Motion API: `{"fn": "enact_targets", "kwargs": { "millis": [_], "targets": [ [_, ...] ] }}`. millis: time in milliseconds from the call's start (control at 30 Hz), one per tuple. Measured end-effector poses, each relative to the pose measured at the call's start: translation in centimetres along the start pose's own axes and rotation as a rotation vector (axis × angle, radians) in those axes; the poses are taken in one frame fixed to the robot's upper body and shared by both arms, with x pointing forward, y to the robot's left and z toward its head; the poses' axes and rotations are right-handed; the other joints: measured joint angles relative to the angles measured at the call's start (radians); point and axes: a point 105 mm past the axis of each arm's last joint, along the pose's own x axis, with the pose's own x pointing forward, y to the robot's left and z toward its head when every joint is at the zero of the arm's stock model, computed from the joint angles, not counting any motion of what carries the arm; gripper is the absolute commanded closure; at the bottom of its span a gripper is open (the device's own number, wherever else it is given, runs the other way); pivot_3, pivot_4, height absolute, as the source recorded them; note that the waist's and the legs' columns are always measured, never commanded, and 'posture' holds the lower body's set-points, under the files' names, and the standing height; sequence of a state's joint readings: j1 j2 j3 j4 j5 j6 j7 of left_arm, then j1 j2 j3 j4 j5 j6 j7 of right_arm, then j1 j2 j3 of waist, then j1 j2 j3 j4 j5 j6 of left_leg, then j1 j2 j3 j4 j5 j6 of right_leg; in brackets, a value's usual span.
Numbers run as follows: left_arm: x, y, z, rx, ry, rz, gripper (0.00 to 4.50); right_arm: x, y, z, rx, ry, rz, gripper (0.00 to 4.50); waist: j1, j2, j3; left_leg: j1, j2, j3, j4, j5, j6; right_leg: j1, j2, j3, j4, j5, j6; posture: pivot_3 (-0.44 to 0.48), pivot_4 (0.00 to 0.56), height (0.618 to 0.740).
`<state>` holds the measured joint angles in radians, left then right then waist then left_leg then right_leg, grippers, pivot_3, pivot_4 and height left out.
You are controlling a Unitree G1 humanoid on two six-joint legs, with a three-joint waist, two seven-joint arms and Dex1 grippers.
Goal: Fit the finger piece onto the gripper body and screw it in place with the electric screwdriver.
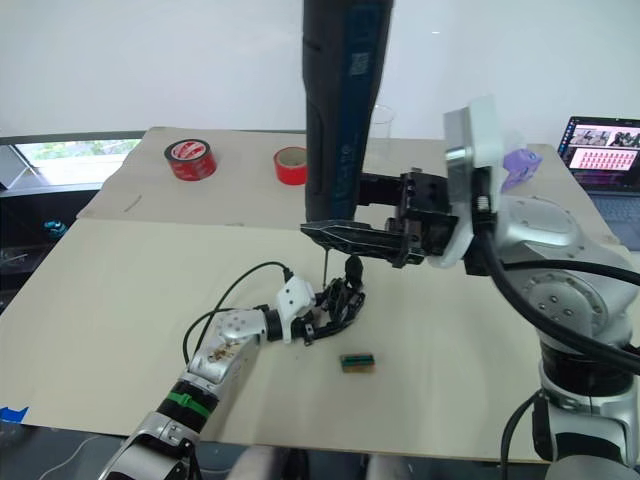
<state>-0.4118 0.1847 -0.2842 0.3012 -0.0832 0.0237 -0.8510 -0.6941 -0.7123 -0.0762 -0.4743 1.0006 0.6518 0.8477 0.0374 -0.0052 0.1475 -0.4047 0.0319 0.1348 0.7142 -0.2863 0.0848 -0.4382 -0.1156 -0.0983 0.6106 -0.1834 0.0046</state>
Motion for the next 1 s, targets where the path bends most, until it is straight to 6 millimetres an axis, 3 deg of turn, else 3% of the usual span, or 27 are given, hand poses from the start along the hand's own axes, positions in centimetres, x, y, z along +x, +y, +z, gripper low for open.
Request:
{"fn": "enact_targets", "kwargs": {
  "millis": [367, 1000],
  "targets": [
    [-0.1, 0.0, 0.1, -0.003, 0.003, -0.004, 2.15, 0.8, -0.7, -2.4, 0.005, 0.058, -0.022, 2.57, -0.002, 0.0, 0.0, 0.0, 0.0, 0.0, 0.0, 0.0, 0.0, 0.0, 0.0, 0.0, 0.0, 0.0, 0.0, 0.0, 0.15, 0.74],
    [-0.3, -0.1, 0.0, -0.016, 0.017, -0.012, 2.15, 1.0, -0.7, -4.4, 0.018, 0.08, -0.032, 2.57, -0.016, 0.0, 0.0, 0.0, 0.0, 0.0, -0.001, 0.0, 0.0, -0.001, 0.001, 0.0, 0.0, 0.0, 0.0, 0.0, 0.15, 0.74]
  ]
}}
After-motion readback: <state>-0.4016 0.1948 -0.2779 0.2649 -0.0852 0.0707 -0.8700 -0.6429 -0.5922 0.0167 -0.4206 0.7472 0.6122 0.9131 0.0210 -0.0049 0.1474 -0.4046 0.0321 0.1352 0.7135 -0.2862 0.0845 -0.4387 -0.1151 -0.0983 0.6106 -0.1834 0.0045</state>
